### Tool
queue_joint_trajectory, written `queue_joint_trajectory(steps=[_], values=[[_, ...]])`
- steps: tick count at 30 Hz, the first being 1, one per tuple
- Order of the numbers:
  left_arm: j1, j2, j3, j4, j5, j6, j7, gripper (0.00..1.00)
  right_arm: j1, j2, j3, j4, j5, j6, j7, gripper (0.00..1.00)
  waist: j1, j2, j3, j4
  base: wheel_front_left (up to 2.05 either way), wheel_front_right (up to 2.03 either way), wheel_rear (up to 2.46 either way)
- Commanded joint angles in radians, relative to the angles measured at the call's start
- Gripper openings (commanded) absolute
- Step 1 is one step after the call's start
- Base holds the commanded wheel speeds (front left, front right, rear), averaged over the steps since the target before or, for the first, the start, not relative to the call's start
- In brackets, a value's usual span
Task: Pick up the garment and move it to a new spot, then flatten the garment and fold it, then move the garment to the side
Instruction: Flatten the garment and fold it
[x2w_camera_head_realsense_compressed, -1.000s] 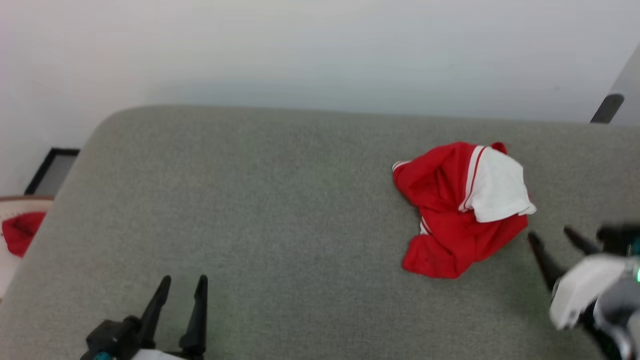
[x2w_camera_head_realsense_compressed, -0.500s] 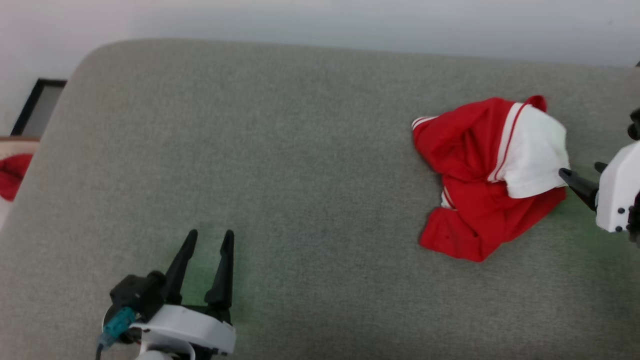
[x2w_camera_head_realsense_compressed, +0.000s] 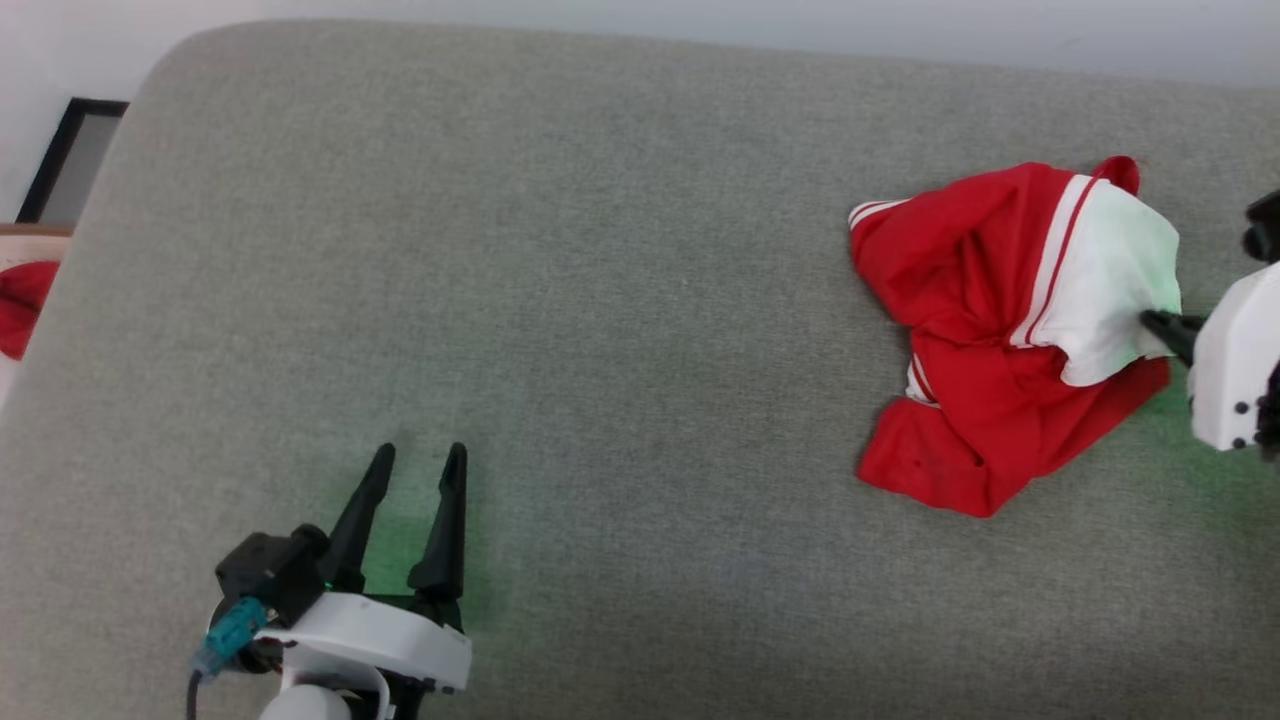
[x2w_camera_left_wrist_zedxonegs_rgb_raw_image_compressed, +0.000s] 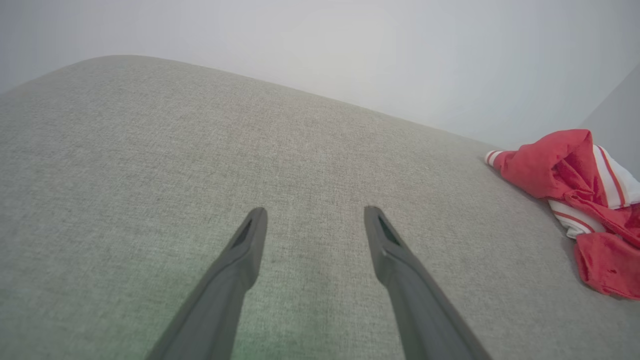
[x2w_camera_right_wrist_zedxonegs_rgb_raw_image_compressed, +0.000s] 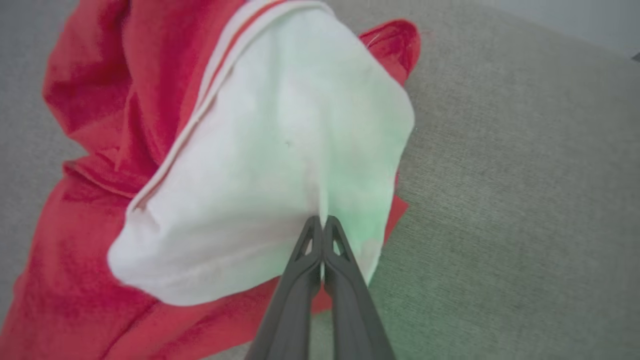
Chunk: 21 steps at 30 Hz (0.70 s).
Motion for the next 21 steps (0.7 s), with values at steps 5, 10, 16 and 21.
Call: queue_joint_trajectory(steps=[5, 10, 16, 21], values=[[0.008, 0.004, 0.008, 0.002, -0.003, -0.002, 0.000, 1.00, -0.007, -0.055, -0.023, 0.025, 0.033, -0.001, -0.064, 0.00, 0.0000, 0.0000, -0.014, -0.030, 0.00, 0.00, 0.00], [0.003, 0.005, 0.003, 0.004, -0.005, -0.002, 0.000, 1.00, 0.036, -0.114, -0.049, 0.045, 0.057, -0.001, -0.090, 0.00, 0.0000, 0.0000, -0.015, -0.047, 0.00, 0.00, 0.00], [0.002, 0.015, -0.001, 0.008, -0.008, -0.002, 0.000, 1.00, 0.058, -0.127, -0.021, 0.014, 0.091, -0.001, -0.068, 0.00, 0.0000, 0.0000, -0.018, -0.064, 0.00, 0.00, 0.00], [0.011, 0.020, 0.001, 0.011, -0.010, -0.002, 0.000, 1.00, 0.057, -0.157, -0.039, 0.060, 0.041, -0.001, -0.085, 0.00, 0.0000, 0.0000, -0.022, -0.076, 0.00, 0.00, 0.00]])
